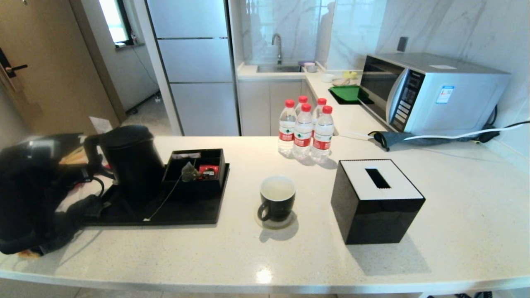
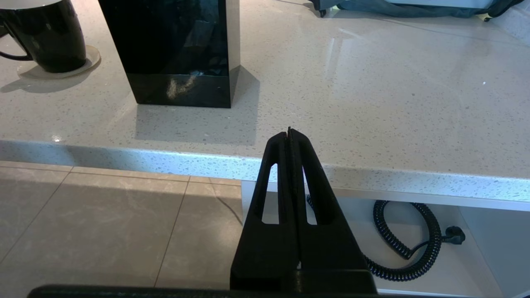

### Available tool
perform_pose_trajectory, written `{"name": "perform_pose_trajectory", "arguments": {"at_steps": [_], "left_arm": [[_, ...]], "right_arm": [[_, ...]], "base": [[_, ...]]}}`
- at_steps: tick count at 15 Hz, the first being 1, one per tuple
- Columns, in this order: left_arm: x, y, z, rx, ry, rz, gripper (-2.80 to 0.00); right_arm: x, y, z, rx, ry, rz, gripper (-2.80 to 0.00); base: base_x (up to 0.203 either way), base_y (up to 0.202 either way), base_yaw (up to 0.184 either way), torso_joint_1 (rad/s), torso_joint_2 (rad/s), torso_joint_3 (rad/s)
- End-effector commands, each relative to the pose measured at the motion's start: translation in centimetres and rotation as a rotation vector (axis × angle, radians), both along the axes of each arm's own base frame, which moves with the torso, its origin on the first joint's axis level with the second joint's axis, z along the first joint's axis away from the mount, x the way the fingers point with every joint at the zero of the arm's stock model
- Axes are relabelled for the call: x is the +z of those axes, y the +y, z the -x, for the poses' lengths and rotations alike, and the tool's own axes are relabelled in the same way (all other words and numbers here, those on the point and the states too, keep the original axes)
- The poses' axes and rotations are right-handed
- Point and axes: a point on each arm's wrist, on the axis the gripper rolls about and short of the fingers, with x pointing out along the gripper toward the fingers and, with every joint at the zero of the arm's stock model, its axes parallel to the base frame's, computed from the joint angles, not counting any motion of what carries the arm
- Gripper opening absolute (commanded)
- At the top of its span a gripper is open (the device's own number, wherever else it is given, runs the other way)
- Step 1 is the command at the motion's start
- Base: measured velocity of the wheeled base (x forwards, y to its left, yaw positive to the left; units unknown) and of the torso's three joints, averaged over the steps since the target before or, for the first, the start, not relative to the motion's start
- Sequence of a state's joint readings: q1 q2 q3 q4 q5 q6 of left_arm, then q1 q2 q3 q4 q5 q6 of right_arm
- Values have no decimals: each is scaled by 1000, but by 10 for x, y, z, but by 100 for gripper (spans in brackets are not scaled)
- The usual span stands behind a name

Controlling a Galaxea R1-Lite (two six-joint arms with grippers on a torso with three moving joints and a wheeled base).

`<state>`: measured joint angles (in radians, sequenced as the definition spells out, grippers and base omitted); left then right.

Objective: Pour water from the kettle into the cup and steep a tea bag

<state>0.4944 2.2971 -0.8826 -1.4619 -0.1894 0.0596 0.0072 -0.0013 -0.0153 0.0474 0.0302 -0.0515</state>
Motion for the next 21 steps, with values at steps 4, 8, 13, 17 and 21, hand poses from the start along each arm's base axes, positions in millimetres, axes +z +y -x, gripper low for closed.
{"name": "perform_pose_trajectory", "arguments": {"at_steps": [4,8,13,17,21], "left_arm": [[-3,-1,-5,-8,-7,-4,0],[-6,1,-6,-43,-3,-2,0],[-7,6,-16,-47,-28,-17,0],[-13,9,-22,-47,-30,-18,0],[-15,12,-30,-60,-44,-27,0]], "right_arm": [[0,0,0,1,1,1,-280],[0,0,0,1,1,1,-280],[0,0,0,1,1,1,-280],[0,0,0,1,1,1,-280],[0,0,0,1,1,1,-280]], "base": [[0,0,0,0,0,0],[0,0,0,0,0,0],[0,0,0,0,0,0],[0,0,0,0,0,0],[0,0,0,0,0,0]]}}
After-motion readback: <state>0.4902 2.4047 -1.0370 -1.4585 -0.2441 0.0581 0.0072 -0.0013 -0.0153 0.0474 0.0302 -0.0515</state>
